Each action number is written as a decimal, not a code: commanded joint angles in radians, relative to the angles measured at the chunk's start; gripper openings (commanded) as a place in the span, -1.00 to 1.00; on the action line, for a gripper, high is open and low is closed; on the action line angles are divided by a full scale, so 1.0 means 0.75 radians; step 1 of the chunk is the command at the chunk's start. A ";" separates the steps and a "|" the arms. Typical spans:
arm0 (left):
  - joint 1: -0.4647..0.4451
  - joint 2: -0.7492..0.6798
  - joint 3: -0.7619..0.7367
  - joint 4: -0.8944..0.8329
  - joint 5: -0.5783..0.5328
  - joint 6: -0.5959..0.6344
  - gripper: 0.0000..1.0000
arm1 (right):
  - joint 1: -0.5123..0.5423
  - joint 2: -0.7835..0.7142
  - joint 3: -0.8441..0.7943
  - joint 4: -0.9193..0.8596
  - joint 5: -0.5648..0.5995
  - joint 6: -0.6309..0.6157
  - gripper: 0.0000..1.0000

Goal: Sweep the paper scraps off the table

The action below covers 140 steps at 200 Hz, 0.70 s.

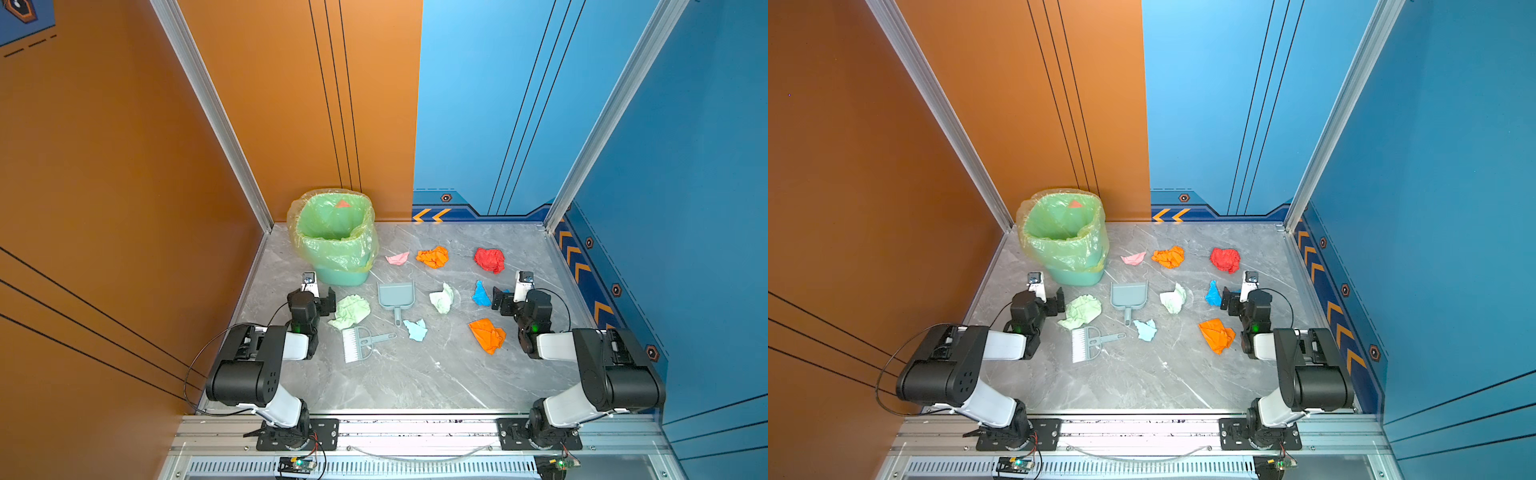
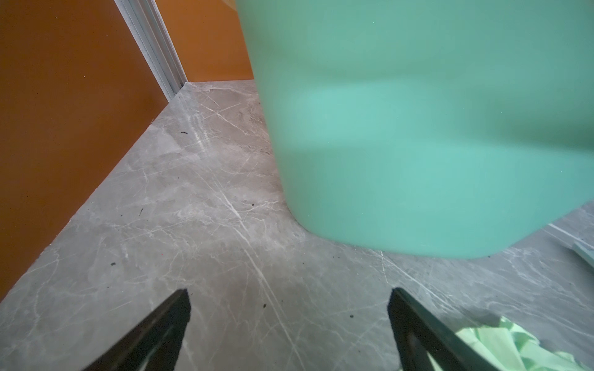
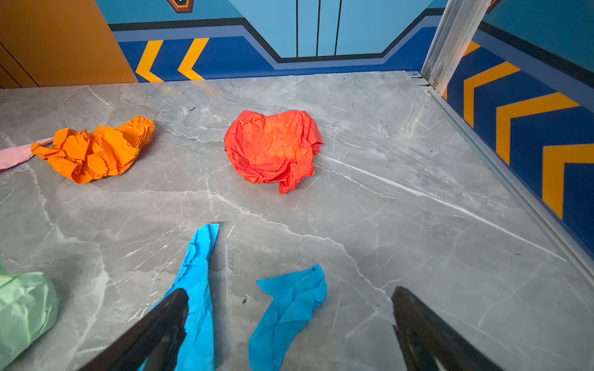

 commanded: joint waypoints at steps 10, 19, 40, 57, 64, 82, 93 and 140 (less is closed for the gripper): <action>-0.029 -0.012 0.019 -0.012 -0.089 -0.010 0.95 | 0.010 -0.004 0.015 0.026 0.011 -0.009 0.99; -0.062 -0.016 0.003 0.018 -0.241 -0.026 0.95 | 0.018 -0.006 0.013 0.029 0.039 -0.009 0.99; -0.068 0.001 -0.006 0.067 -0.279 -0.020 0.95 | 0.046 -0.006 0.020 0.010 0.155 0.002 0.99; -0.053 0.001 0.003 0.049 -0.145 0.006 0.95 | 0.042 -0.004 0.023 0.009 0.147 0.004 0.99; -0.046 -0.004 0.006 0.028 -0.073 0.024 0.95 | 0.037 -0.004 0.025 0.008 0.137 0.007 1.00; -0.038 -0.007 0.007 0.026 -0.018 0.032 0.95 | 0.030 -0.004 0.025 0.006 0.112 0.007 0.99; -0.034 -0.009 0.007 0.026 0.000 0.034 0.95 | 0.026 -0.006 0.015 0.021 0.062 -0.007 0.99; -0.052 -0.183 -0.001 -0.100 0.028 0.064 0.95 | 0.003 -0.011 0.020 0.010 -0.050 -0.019 1.00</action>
